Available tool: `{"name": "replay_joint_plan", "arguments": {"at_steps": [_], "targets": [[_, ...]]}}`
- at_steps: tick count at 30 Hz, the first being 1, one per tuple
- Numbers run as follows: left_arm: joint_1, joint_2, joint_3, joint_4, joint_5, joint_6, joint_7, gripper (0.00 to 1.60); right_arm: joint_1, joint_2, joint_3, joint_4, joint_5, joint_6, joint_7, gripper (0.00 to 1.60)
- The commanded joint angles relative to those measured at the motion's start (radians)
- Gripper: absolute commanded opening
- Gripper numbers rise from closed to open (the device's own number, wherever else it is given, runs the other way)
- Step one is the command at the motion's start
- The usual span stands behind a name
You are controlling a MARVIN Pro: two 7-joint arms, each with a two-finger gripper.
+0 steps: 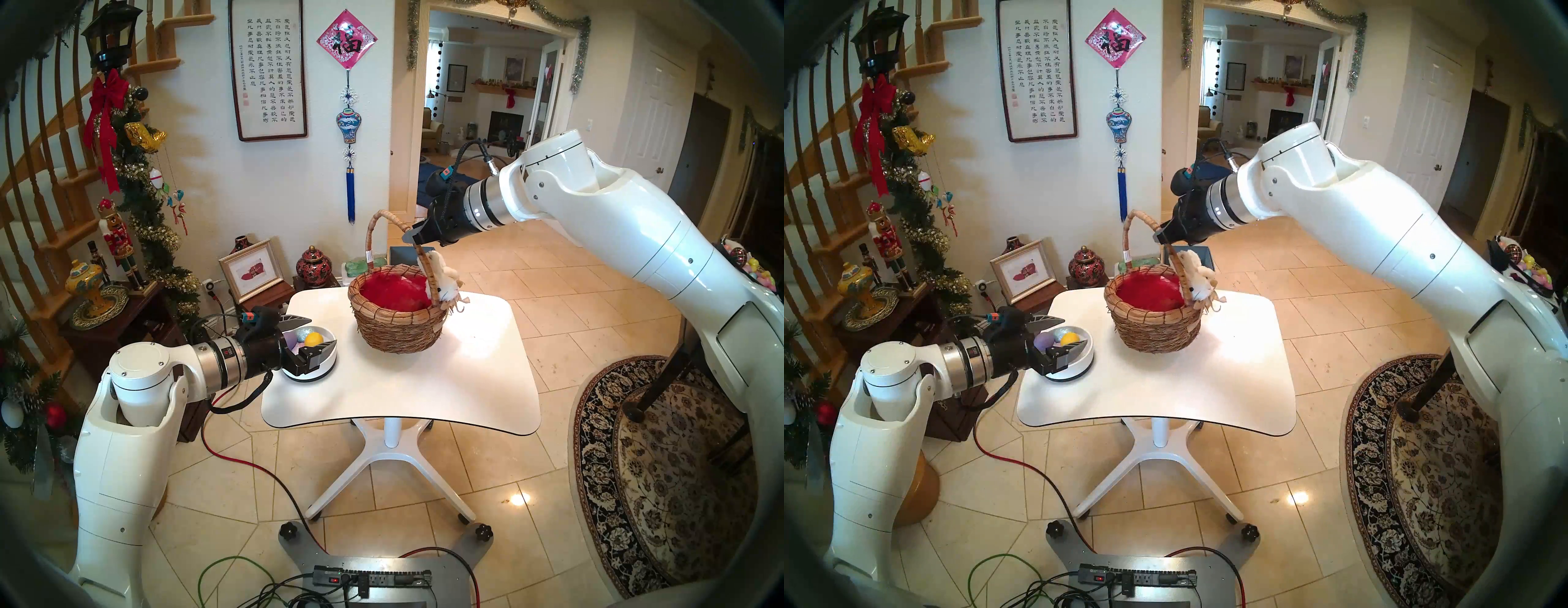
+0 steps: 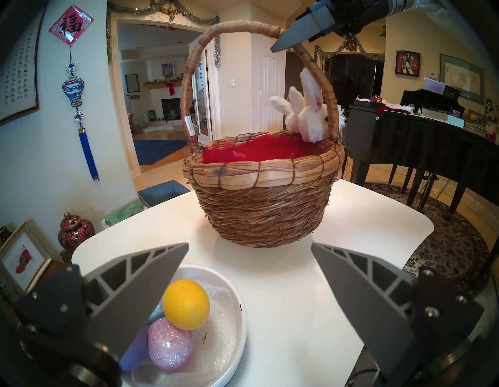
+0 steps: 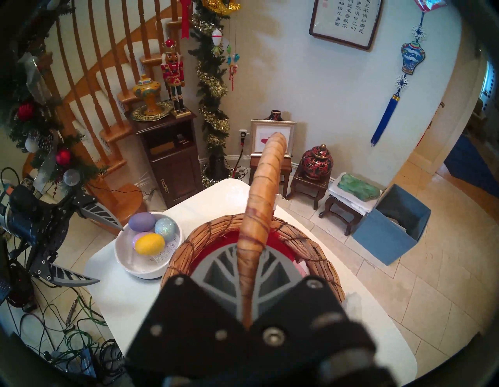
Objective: Put easter egg into basket
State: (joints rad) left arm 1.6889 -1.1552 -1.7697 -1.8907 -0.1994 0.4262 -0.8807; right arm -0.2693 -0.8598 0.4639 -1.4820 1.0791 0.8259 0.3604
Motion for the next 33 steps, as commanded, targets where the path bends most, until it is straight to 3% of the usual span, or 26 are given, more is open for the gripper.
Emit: {"name": "replay_joint_plan", "arguments": {"at_steps": [1,15,33], "targets": [[-0.007,0.000,0.000,-0.006,-0.001,-0.001,0.001,1.60,0.027,-0.030,0.024,0.003,-0.009,-0.041,-0.004,0.00],[-0.007,0.000,0.000,-0.006,-0.001,0.000,0.001,1.60,0.012,-0.073,0.021,0.025,-0.012,-0.060,-0.007,0.00],[-0.007,0.000,0.000,-0.006,-0.001,0.000,0.001,1.60,-0.032,-0.062,0.021,-0.009,0.000,-0.075,-0.054,0.00]]}}
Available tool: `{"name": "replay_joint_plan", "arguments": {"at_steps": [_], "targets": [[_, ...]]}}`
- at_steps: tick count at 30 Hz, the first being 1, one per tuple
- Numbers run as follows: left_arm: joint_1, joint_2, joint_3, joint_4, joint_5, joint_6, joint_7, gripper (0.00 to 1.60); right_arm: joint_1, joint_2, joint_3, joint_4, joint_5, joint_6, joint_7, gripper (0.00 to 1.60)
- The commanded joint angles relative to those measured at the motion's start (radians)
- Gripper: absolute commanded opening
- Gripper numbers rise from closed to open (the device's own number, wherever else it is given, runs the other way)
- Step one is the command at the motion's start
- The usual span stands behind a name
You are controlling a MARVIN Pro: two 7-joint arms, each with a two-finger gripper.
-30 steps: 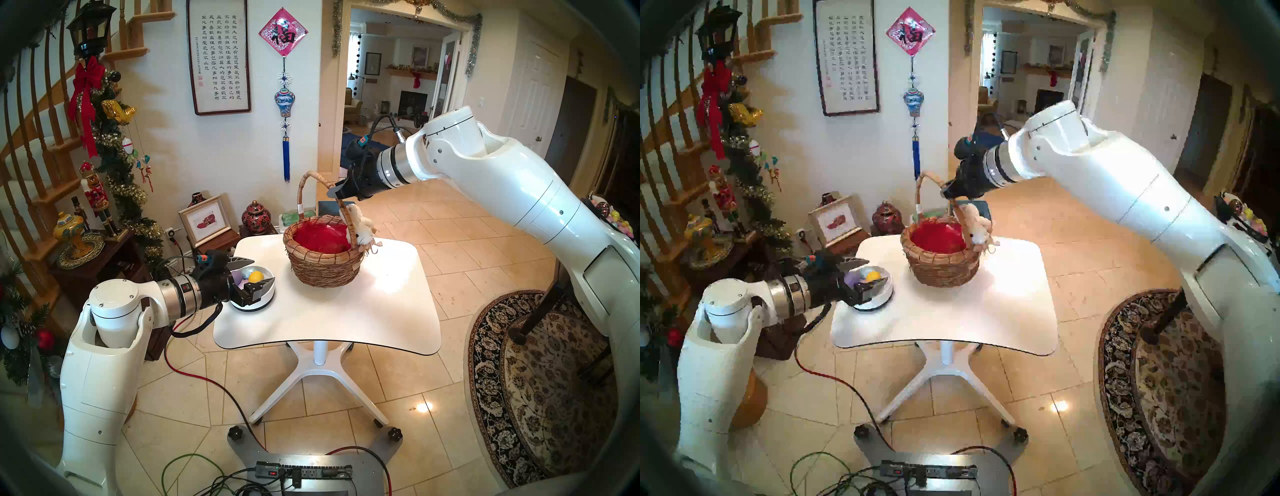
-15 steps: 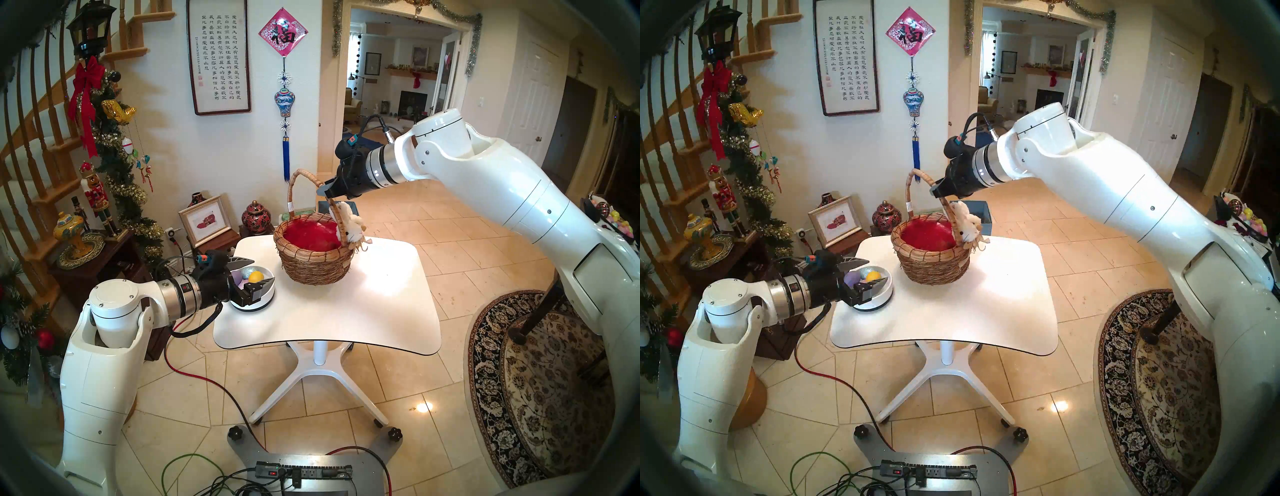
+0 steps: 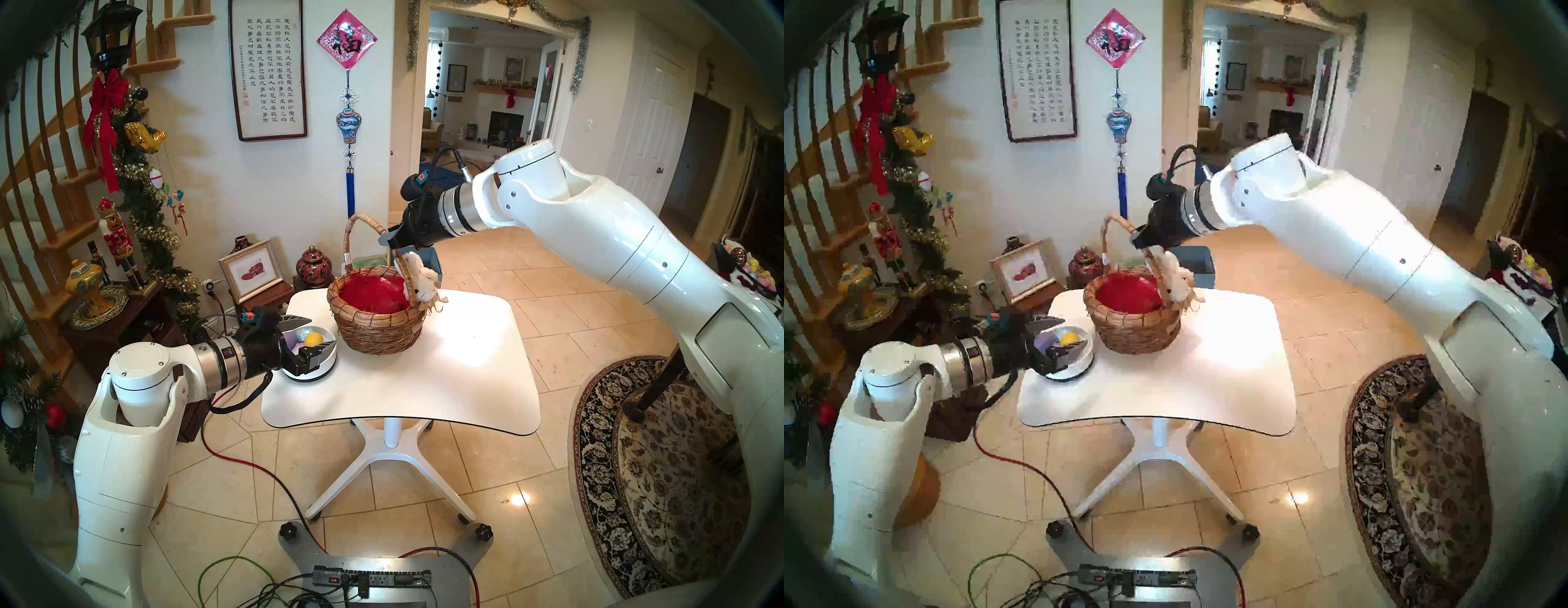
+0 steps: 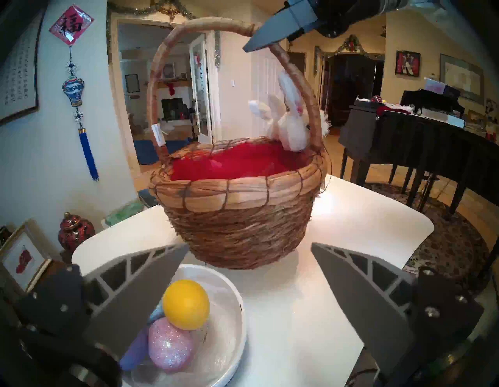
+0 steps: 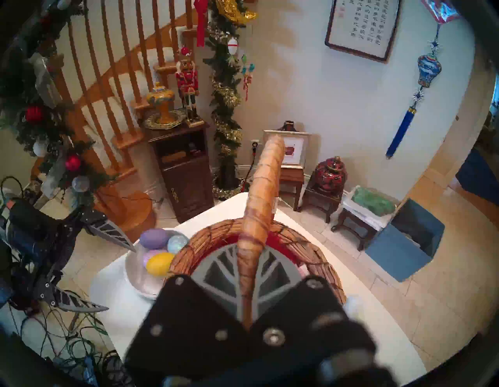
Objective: Put easter egg into basket
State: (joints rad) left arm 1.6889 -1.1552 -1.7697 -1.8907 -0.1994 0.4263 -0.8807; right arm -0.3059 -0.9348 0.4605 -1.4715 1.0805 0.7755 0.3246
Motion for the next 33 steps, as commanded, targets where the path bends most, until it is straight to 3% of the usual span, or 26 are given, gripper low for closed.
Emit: {"name": "replay_joint_plan", "arguments": {"at_steps": [1,33], "targets": [[-0.007,0.000,0.000,-0.006,-0.001,0.000,0.001,1.60,0.003,0.015,0.024,-0.021,-0.001,-0.026,-0.021,0.00],[-0.007,0.000,0.000,-0.006,-0.001,0.000,0.001,1.60,-0.059,0.074,0.019,-0.087,0.040,-0.067,-0.067,0.00]]}}
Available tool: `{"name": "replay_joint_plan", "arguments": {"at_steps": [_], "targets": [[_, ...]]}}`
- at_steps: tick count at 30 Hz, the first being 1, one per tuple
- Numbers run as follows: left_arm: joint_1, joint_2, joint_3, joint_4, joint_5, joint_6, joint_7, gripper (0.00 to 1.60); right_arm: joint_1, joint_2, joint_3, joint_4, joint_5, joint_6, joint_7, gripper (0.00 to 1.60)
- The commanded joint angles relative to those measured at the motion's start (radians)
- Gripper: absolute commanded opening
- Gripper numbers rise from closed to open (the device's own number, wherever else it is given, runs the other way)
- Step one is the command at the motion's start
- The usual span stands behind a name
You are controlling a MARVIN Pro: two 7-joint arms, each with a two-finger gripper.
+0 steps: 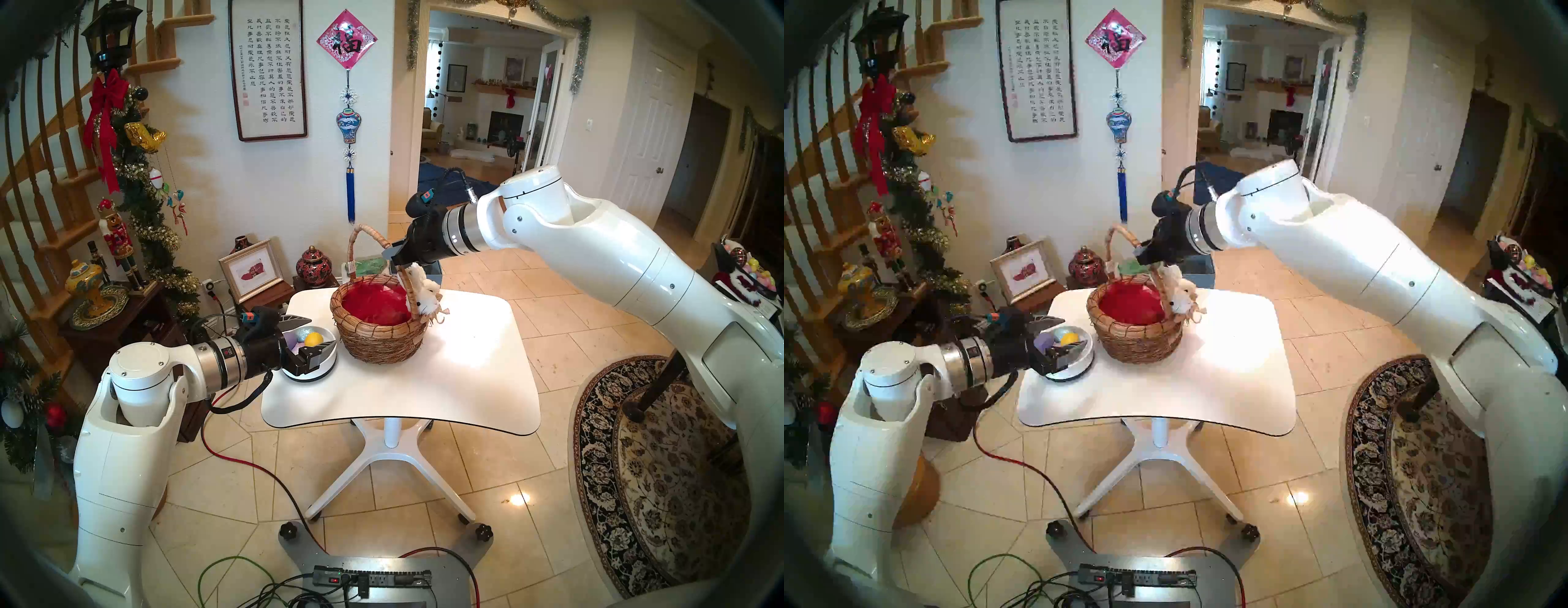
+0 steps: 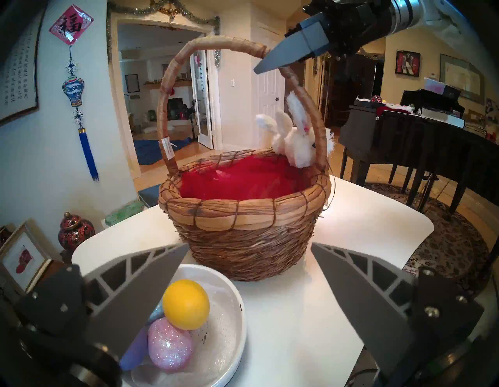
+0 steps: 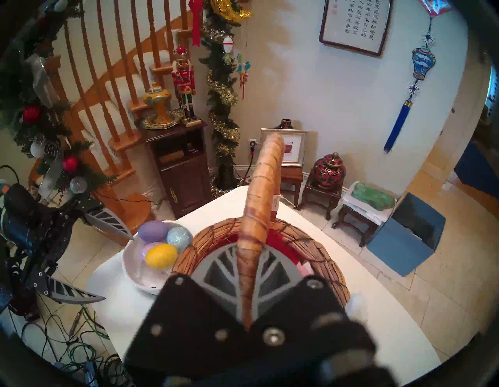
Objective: Put easter egg into basket
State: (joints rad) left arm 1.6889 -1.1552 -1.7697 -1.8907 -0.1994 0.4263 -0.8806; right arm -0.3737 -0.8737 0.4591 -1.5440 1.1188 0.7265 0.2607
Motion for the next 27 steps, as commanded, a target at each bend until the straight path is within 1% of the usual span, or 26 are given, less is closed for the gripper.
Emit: {"name": "replay_joint_plan", "arguments": {"at_steps": [1,13,14,15,17,18,19,21,22,27], "targets": [[-0.007,0.000,0.000,-0.006,-0.001,0.000,0.001,1.60,0.009,0.013,0.020,-0.015,0.002,-0.019,-0.003,0.00],[-0.007,0.000,0.000,-0.006,-0.001,0.000,0.001,1.60,0.012,0.014,0.013,-0.031,0.007,-0.015,-0.009,0.00],[-0.007,0.000,0.000,-0.006,-0.001,0.000,0.001,1.60,0.012,0.016,0.011,-0.036,0.005,-0.016,-0.011,0.11],[-0.007,0.000,0.000,-0.006,-0.001,0.000,0.001,1.60,0.012,0.017,0.011,-0.039,0.005,-0.015,-0.013,0.51],[-0.007,0.000,0.000,-0.006,-0.001,0.000,0.001,1.60,0.011,0.019,0.010,-0.043,0.005,-0.015,-0.016,0.84],[-0.007,0.000,0.000,-0.006,-0.001,0.000,0.001,1.60,0.012,0.021,0.011,-0.046,0.006,-0.015,-0.018,1.22],[-0.007,0.000,0.000,-0.006,-0.001,0.000,0.001,1.60,0.012,0.022,0.011,-0.049,0.006,-0.014,-0.019,1.39],[-0.007,0.000,0.000,-0.006,-0.001,0.000,0.001,1.60,0.012,0.027,0.014,-0.053,0.008,-0.015,-0.022,1.57],[-0.007,0.000,0.000,-0.006,-0.001,0.000,0.001,1.60,0.012,0.030,0.015,-0.057,0.009,-0.015,-0.023,1.60],[-0.007,0.000,0.000,-0.006,-0.001,0.000,0.001,1.60,0.011,0.057,0.028,-0.093,0.022,-0.010,-0.029,1.60]]}}
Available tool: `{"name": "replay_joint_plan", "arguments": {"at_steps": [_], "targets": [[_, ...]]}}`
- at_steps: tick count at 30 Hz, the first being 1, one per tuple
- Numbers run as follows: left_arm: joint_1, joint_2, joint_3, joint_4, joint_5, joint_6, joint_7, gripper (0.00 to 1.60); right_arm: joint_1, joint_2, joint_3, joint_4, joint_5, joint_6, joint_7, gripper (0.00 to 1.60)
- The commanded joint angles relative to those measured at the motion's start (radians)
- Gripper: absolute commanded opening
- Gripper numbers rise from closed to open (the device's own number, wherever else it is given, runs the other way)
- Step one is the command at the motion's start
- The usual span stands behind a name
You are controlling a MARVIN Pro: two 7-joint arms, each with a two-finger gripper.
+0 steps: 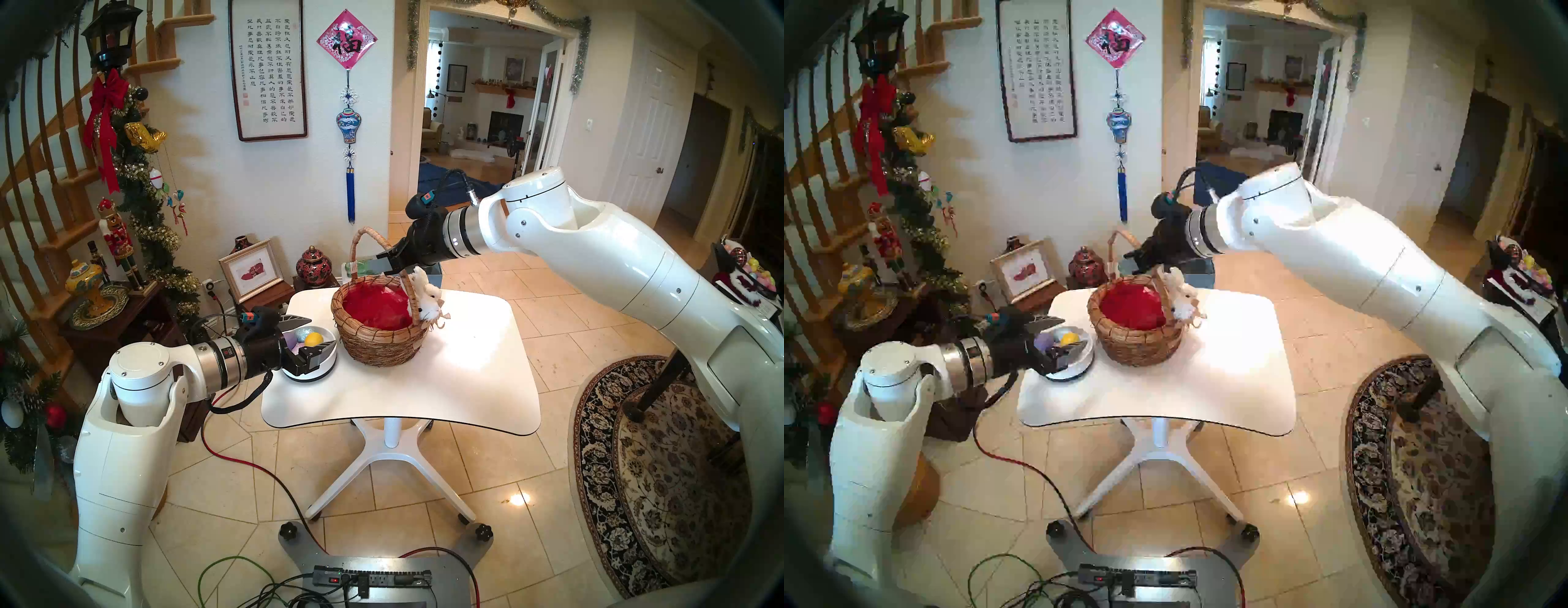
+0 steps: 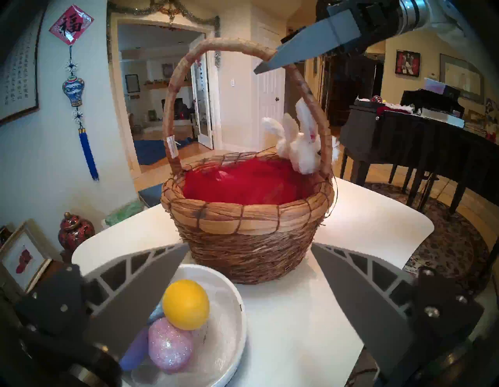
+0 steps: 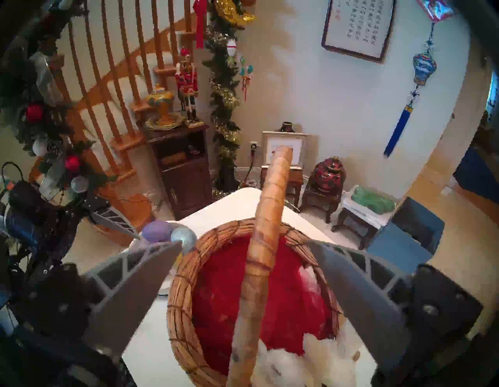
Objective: Put easter egg into basket
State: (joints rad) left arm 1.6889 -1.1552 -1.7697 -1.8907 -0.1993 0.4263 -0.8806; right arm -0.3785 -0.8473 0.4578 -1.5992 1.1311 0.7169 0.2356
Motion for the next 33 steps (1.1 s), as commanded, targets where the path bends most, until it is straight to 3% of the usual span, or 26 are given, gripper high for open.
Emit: {"name": "replay_joint_plan", "arguments": {"at_steps": [1,12,20,33], "targets": [[-0.007,0.000,0.000,-0.006,-0.001,0.000,0.001,1.60,0.016,0.031,0.029,-0.038,0.010,0.000,-0.004,1.60],[-0.007,0.000,0.000,-0.006,-0.001,-0.001,0.000,1.60,0.013,0.171,0.086,-0.213,0.075,0.035,-0.012,1.60],[-0.007,0.000,0.000,-0.006,-0.001,-0.001,0.000,1.60,-0.047,0.270,0.159,-0.320,0.107,0.104,-0.032,1.60],[-0.007,0.000,0.000,-0.006,-0.001,-0.001,0.000,1.60,-0.187,0.405,0.312,-0.397,0.125,0.209,0.006,1.60]]}}
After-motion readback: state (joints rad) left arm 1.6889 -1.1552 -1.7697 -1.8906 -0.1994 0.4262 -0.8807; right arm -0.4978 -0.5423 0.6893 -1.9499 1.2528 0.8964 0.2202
